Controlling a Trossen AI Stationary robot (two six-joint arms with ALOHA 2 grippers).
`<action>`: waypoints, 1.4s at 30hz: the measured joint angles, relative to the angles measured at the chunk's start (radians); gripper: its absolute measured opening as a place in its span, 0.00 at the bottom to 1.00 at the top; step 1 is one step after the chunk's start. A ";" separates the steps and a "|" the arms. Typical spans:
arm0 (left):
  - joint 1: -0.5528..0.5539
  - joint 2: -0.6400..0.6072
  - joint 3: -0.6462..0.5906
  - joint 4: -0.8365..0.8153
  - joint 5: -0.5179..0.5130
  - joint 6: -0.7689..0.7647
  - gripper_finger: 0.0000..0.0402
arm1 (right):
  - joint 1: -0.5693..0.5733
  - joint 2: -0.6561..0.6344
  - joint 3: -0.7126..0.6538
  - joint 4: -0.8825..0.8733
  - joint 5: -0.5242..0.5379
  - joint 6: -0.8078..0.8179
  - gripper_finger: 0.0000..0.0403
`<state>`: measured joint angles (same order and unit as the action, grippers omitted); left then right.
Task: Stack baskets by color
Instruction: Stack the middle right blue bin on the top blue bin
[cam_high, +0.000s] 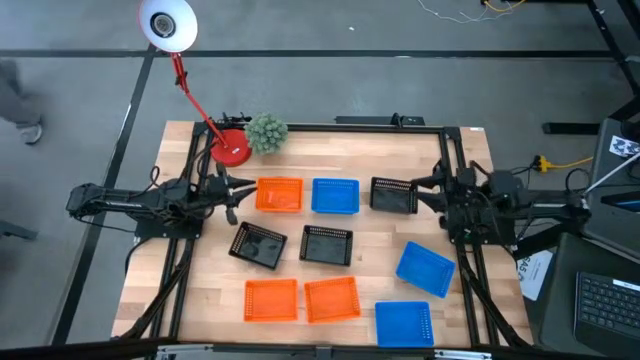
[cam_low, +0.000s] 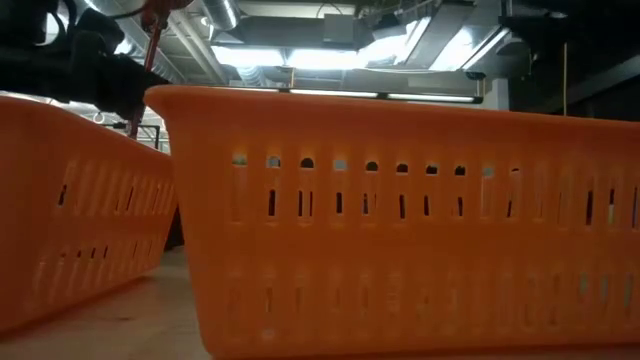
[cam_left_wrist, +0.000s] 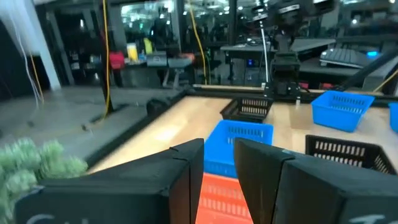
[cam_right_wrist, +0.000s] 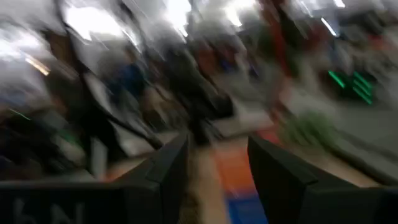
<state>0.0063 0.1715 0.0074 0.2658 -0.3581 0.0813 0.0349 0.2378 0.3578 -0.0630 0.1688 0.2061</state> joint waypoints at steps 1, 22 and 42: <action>0.000 0.000 0.000 0.000 0.001 0.014 0.20 | 0.000 0.040 0.060 -0.111 0.052 0.013 0.42; 0.000 0.000 0.000 -0.003 0.004 0.026 0.20 | -0.204 0.959 0.625 -0.984 -0.173 0.104 0.42; 0.000 0.000 0.000 -0.029 0.004 0.027 0.20 | 0.381 0.988 0.530 -1.117 -0.394 0.818 0.42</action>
<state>0.0063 0.1719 0.0074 0.2367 -0.3545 0.1081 0.4156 1.2259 0.8874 -1.1803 -0.2253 1.0239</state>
